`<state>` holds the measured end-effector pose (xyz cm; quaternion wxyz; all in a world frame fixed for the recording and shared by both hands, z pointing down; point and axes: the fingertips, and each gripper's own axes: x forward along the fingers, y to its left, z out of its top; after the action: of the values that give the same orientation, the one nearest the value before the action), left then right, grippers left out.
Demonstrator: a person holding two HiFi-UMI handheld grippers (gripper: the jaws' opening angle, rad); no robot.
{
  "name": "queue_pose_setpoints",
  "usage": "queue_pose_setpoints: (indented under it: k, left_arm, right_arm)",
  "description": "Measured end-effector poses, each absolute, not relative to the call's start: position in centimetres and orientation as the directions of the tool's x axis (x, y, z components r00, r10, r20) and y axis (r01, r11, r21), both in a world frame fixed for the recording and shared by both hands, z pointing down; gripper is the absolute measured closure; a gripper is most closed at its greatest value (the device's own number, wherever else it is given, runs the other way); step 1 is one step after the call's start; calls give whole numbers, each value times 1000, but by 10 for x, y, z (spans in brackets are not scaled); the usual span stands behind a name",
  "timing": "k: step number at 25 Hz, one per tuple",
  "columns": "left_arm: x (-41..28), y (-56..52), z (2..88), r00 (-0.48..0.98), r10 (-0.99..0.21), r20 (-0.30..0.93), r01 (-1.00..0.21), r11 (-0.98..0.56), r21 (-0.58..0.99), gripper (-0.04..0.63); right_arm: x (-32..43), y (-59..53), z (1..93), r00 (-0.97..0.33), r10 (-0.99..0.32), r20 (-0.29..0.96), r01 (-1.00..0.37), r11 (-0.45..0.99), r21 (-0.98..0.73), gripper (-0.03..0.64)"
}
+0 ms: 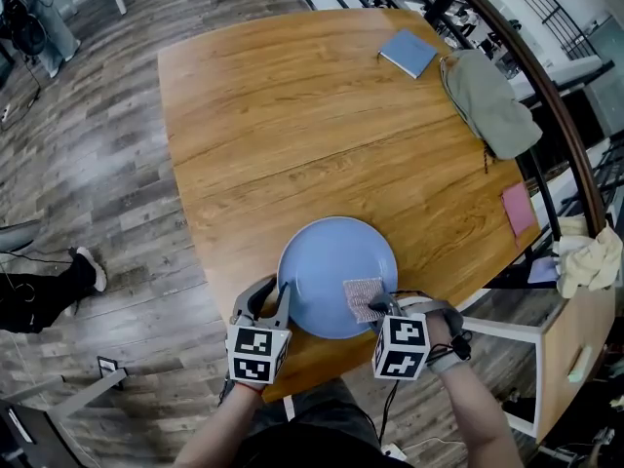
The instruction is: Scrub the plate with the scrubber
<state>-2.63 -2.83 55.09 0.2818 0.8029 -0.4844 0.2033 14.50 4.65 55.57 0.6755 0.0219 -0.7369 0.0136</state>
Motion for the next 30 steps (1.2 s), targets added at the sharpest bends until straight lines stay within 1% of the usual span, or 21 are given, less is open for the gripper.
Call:
queue_pose_setpoints:
  k: [4,7,10,12,14,17,19,23,30]
  left_arm:
    - [-25,-29,551,450,-663,598,-892,-367,265,517]
    - [-27,-29,550,454,-663,595,-890,-363,275,517]
    - [-26,-29,550,461,-664,588,-887,-363,286,517]
    - [-25,-29,550,467,-663,585,-884,-364,293,518]
    - [-25,-29,550,478,-659,581,-878,-370,303,518]
    - [-26,-30,551,487,-651,581,-873,-376,311,518]
    - [-26,-29,551,490,-650,581,-872,-375,315,518]
    - [-26,-28,551,495,-648,578,-869,-379,320,518]
    - [-25,-27,553,507,-638,579,-861,-391,324,518]
  right_arm:
    - [124,68,551,-118,123,985,-5,992,-125,532]
    - [103,80,553,-134,198,971,67,980,-190,534]
    - [90,88,556,-120,245,962,155,962,-225,534]
    - [85,86,558,-100,225,969,217,956,-199,534]
    - [78,80,561,-74,172,982,291,946,-144,534]
    - [68,70,570,-12,72,997,437,898,-60,534]
    - [61,64,574,3,35,999,489,872,-32,534]
    - [51,47,576,-17,33,999,487,873,-21,534]
    - [45,8,578,-55,-16,998,436,899,39,534]
